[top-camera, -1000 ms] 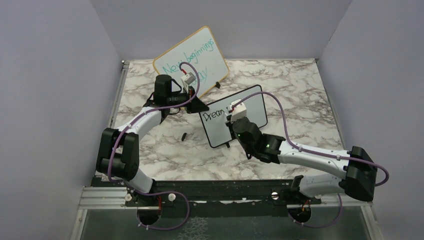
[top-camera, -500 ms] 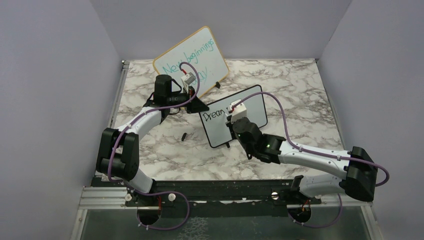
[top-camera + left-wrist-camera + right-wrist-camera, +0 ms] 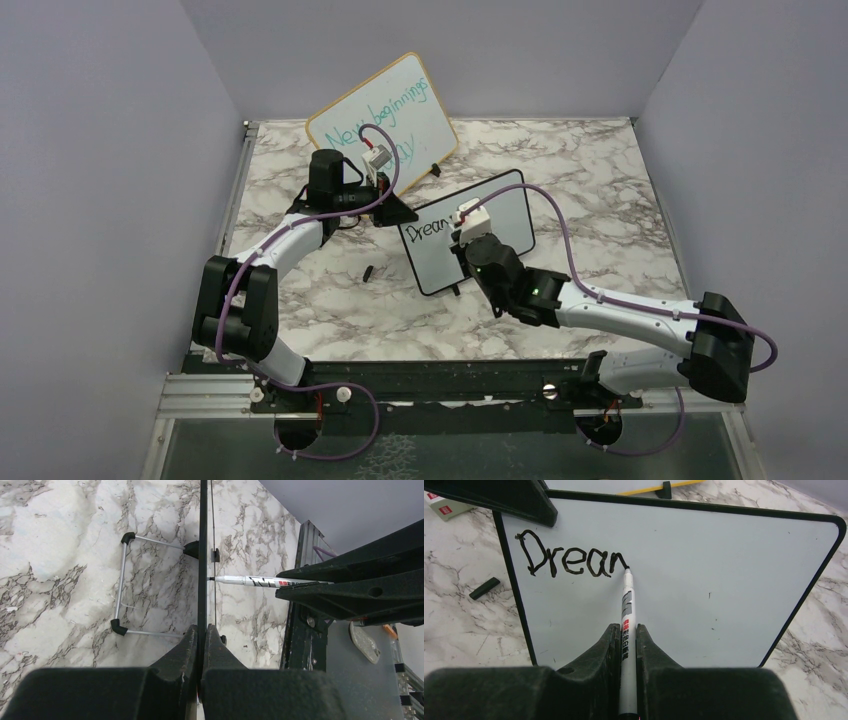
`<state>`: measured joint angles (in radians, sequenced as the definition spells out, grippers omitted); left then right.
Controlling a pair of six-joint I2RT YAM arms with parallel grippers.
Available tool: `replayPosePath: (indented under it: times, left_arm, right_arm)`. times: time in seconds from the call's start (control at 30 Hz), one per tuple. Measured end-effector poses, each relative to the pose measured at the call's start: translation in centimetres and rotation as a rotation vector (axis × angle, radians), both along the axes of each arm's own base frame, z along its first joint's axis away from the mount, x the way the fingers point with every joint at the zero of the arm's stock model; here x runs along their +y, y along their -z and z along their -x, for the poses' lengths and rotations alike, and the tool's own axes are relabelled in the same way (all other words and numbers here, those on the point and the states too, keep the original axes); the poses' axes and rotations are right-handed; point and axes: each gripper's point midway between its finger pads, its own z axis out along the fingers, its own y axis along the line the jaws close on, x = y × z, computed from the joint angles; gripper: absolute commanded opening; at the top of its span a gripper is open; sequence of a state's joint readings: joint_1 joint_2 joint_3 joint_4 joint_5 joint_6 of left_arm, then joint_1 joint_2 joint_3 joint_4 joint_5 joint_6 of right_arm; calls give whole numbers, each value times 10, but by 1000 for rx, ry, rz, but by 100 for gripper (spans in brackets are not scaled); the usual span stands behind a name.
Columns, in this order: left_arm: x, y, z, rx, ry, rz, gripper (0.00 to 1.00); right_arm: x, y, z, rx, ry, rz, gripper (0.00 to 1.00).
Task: Write a sentence on the whiteboard
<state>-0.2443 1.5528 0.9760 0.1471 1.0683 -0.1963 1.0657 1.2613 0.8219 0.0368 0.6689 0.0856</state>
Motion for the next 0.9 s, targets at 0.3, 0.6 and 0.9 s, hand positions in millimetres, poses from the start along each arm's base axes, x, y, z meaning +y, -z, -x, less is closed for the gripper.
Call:
replayPosePath:
  times: [0.3,0.6,0.9]
  left_arm:
    - [0,0,0,0,0,0,0]
    - [0,0,0,0,-3,-2,0]
    - [0,1,-1,3,-6,-4,0]
  right_arm:
    - [2,-4,-2,-18,-5,-5,0]
    - [4,-7,-5,-31,1,-7,0]
    - [-1,-10,-11,-39,25,-9,0]
